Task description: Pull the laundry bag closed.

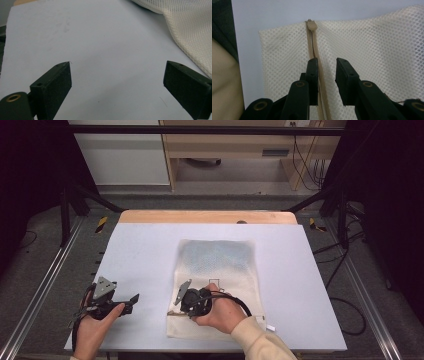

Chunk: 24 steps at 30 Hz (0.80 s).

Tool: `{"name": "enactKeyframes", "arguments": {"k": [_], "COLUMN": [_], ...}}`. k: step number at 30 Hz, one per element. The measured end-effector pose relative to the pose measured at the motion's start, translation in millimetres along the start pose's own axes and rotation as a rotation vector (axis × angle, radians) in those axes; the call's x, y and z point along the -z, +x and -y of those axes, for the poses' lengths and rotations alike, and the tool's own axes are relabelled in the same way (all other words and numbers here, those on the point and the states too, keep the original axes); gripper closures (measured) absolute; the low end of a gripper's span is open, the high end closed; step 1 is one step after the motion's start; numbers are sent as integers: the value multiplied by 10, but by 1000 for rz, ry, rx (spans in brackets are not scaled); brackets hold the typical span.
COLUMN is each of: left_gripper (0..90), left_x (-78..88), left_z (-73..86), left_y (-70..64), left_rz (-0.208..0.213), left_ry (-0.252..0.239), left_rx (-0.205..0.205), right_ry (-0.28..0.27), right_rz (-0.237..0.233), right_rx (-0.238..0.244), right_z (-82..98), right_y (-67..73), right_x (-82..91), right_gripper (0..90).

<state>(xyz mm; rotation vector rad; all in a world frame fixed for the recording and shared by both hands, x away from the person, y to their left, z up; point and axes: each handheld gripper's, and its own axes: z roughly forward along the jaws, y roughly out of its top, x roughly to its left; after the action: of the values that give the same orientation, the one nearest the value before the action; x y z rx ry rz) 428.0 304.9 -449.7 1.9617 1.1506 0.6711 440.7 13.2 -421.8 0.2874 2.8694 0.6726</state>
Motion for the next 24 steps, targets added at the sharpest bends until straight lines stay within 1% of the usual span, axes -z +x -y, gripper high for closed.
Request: {"name": "enactKeyframes", "arguments": {"k": [4, 5, 6, 7, 8, 9, 12, 13, 14, 15, 20, 21, 24], "left_gripper": [82, 83, 85, 87, 88, 90, 97, 98, 98, 100, 101, 101, 104], "left_x": [-7, -9, -9, -9, -9, -9, -12, -10, -7, -7, -5, -5, -2], "left_z": [-2, -3, -3, -5, -5, -7, -9, -10, -11, -11, -12, -13, -12], "left_y": [19, 26, 26, 27, 27, 28, 18, 18, 16, 13, 15, 15, 11], "left_rz": [-1, 1, 1, 3, 3, 6, 15, 17, 20, 22, 27, 27, 32], "left_ry": [3, 6, 6, 8, 8, 11, 12, 15, 19, 20, 20, 20, 20], "left_rx": [7, 9, 9, 9, 9, 7, 10, 5, 4, 4, 3, 4, 0], "right_ry": [-6, -17, -17, -17, -17, -16, -14, -14, -14, -13, -14, -7, 2], "right_rz": [-19, -38, -38, -48, -48, -54, -62, -67, -67, -71, -92, -103, -107], "right_rx": [1, -2, -2, 8, 8, 16, 15, 21, 21, 14, 8, 1, 3], "right_z": [-59, -102, -102, -135, -135, -175, -205, -235, -235, -264, -315, -336, -357], "right_y": [-8, 3, 3, 14, 14, 22, 29, 25, 25, 24, 19, 22, 16], "right_x": [-13, -21, -21, -39, -39, -73, -105, -152, -152, -193, -271, -311, -362], "right_gripper": [764, 767, 767, 766, 766, 761, 756, 749, 749, 742, 732, 731, 730]}}
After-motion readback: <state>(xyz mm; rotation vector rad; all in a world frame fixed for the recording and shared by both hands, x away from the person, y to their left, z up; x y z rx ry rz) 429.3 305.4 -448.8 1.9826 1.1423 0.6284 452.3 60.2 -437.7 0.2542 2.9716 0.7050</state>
